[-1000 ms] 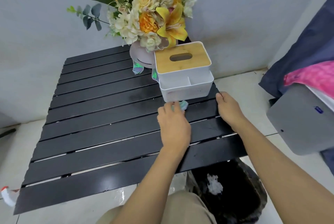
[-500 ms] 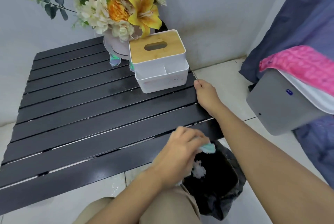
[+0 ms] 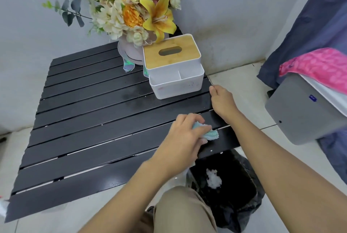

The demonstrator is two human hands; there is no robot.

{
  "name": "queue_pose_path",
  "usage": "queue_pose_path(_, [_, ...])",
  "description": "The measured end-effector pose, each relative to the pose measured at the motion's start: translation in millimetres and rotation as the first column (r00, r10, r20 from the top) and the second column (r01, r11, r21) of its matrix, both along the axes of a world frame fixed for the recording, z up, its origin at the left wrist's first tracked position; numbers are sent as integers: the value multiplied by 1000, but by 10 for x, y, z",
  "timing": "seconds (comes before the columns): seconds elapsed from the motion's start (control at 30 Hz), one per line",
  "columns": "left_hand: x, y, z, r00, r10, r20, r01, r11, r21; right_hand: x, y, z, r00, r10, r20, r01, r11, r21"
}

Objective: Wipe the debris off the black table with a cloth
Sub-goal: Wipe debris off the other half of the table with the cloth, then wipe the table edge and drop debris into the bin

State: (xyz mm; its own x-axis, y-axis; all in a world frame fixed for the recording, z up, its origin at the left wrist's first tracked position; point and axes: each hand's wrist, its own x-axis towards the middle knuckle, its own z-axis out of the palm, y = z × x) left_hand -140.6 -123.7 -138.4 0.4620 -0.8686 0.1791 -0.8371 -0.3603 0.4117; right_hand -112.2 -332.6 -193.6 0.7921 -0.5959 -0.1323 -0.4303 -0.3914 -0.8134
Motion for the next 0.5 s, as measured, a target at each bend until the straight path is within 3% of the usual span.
queue_pose_path(0.07, [157,-18,48,1000,16,-11,-16,997,70,-14,19,7,1000,-12,6,12,999,-47])
queue_pose_path(0.17, [336,-62,137,952,248,-181,-282,939,-195,-80,94,86,986,-95,135,107,990,-89])
queue_pose_path(0.23, [499,-95,174,827,460,-323,-559,732,-389,-114,176,186,952,-156,265,186,979,-90])
queue_pose_path(0.3, [713,-139,174,663,587,-465,-748,490,-449,-74,275,318,904,-218,369,225,974,24])
queue_pose_path(0.4, [1027,-229,229,448,500,-741,-892,309,-331,113,388,520,873,-294,389,194,941,276])
queue_pose_path(0.5, [1170,-396,275,279,358,-891,-924,354,-148,269,429,540,901,-279,332,124,899,420])
